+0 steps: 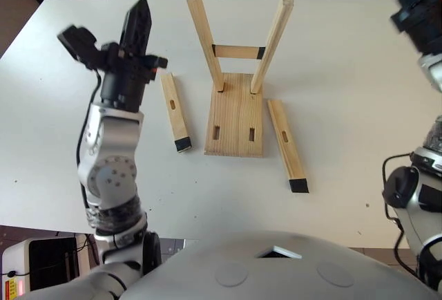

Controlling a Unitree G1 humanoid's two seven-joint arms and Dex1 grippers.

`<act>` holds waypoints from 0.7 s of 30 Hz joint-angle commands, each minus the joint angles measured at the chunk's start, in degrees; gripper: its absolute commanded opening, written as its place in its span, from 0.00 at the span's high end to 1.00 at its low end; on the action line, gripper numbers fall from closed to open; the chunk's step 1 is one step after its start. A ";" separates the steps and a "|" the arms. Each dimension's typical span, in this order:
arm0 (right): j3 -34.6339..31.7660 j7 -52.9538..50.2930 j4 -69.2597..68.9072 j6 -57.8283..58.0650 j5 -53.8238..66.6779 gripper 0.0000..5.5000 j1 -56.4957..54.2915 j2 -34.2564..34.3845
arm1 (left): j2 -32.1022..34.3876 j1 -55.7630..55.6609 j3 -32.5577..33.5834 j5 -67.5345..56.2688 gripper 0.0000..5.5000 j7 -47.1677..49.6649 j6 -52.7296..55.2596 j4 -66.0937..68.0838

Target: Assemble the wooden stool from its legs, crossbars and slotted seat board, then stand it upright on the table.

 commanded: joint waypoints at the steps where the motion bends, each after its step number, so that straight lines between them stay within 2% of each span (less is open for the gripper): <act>1: -3.00 -8.13 -9.51 0.33 13.44 0.76 -8.03 2.22 | 5.24 -8.75 0.76 -10.19 1.00 -3.10 5.98 2.30; 4: 1.87 -10.89 -17.87 2.99 21.30 0.76 -8.79 2.65 | 8.49 -13.65 1.02 -18.96 0.93 -6.04 10.31 4.15; 6: 7.60 -10.25 -24.55 6.42 22.73 0.76 -4.57 1.66 | 11.46 -16.52 1.04 -25.23 0.86 -8.08 14.13 5.98; 10: 13.22 -3.63 -33.15 8.01 16.88 0.76 8.96 -1.63 | 17.41 -22.78 1.00 -33.40 0.74 -12.34 21.33 12.57; 14: 13.08 3.12 -30.56 4.95 11.01 0.76 13.02 -3.99 | 21.48 -27.01 -0.98 -33.92 0.63 -18.70 27.18 16.82; 21: 15.33 16.25 -21.44 2.43 4.51 0.76 5.75 -8.97 | 21.45 -27.15 -1.66 -29.71 0.45 -22.38 27.69 17.88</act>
